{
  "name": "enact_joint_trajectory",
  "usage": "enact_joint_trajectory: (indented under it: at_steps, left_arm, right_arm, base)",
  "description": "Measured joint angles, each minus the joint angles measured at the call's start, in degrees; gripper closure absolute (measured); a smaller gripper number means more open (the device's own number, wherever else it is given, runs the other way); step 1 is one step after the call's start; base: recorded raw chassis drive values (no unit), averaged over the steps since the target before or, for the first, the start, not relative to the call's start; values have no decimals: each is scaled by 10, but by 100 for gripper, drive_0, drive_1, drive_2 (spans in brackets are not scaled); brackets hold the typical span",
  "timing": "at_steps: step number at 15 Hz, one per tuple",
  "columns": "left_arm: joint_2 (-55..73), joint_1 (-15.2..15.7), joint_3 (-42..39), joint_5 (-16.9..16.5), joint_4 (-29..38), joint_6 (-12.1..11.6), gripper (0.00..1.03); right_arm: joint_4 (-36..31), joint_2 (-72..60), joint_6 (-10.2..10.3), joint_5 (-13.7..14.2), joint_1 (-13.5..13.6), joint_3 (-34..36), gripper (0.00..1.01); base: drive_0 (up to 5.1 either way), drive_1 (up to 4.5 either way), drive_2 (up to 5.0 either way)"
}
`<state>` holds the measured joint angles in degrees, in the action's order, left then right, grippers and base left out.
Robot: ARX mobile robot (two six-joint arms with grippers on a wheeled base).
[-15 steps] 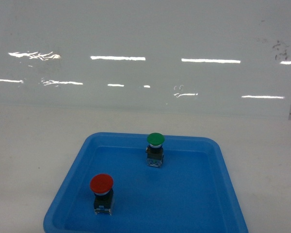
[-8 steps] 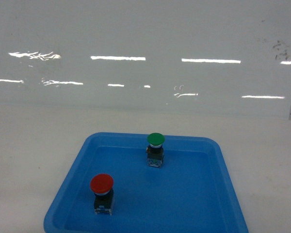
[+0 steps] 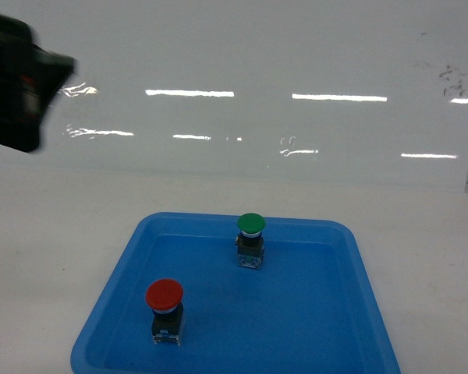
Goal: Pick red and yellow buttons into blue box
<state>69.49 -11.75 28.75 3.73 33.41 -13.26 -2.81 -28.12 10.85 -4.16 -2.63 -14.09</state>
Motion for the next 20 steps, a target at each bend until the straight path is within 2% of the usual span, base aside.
enact_joint_trajectory:
  at_steps: [1, 2, 4, 8, 13, 15, 18, 20]
  left_arm:
    - [124, -86, 32, 61, -39, 5, 5]
    - [135, -88, 45, 71, -75, -6, 5]
    - [141, -88, 62, 75, -99, -19, 5]
    - [168, -83, 72, 56, -118, -33, 5]
    - [204, -84, 86, 30, -123, -31, 5]
    - [204, -85, 86, 3, -139, -8, 5]
    - [217, -84, 84, -55, -169, 41, 5]
    - [238, -84, 85, -82, -183, 62, 5]
  right_arm:
    - [0, 0, 0, 0, 0, 0, 81]
    - [0, 0, 0, 0, 0, 0, 81]
    - [0, 0, 0, 0, 0, 0, 81]
    - [0, 0, 0, 0, 0, 0, 81]
    - [0, 0, 0, 0, 0, 0, 81]
    - [0, 0, 0, 0, 0, 0, 81]
    - [0, 0, 0, 0, 0, 0, 81]
    - [0, 0, 0, 0, 0, 0, 81]
  base:
    - [0, 0, 0]
    - [0, 0, 0]
    - [0, 0, 0]
    - [0, 0, 0]
    - [0, 0, 0]
    - [0, 0, 0]
    - [0, 0, 0]
    - [0, 0, 0]
